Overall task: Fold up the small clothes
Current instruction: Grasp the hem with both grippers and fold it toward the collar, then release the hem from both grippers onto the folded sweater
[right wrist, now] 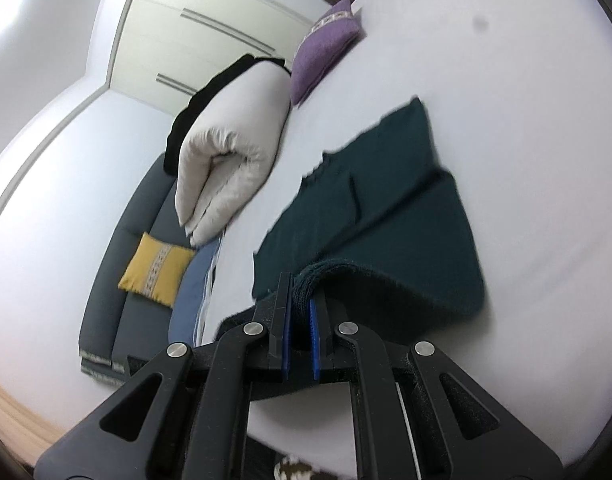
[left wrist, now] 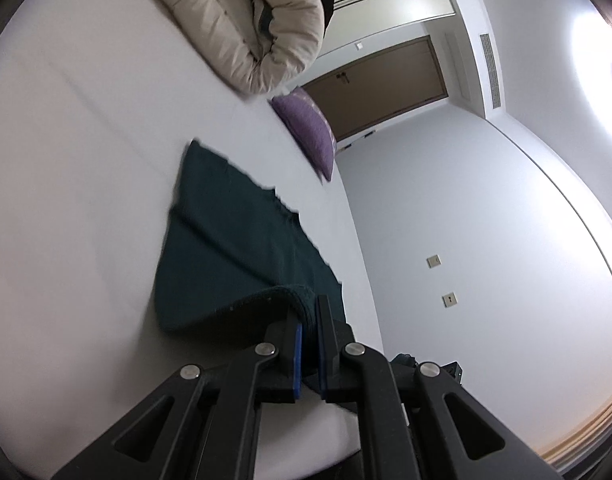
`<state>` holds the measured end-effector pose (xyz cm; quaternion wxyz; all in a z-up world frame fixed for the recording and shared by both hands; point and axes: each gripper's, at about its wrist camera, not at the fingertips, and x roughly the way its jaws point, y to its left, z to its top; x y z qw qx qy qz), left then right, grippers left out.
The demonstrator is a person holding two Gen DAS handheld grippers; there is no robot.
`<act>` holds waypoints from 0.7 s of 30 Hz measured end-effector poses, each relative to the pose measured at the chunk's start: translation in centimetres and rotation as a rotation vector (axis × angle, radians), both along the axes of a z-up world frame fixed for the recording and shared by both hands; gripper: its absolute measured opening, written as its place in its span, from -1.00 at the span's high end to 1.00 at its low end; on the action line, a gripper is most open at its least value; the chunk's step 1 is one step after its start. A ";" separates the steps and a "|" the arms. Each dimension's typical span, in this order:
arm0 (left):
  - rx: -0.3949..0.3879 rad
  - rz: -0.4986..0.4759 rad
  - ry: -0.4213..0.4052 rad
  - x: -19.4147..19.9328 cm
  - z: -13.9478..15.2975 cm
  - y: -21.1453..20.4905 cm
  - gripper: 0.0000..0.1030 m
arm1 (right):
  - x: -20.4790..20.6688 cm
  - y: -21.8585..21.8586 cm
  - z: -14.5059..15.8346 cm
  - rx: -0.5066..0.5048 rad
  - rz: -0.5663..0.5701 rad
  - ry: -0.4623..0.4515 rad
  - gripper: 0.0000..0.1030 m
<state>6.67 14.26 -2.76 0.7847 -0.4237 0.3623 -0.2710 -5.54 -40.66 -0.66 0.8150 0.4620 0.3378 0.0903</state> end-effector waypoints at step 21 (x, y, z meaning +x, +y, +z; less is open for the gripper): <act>0.145 0.076 0.097 23.0 -4.3 -3.8 0.87 | 22.8 -6.2 -6.4 -0.115 -0.152 0.117 0.88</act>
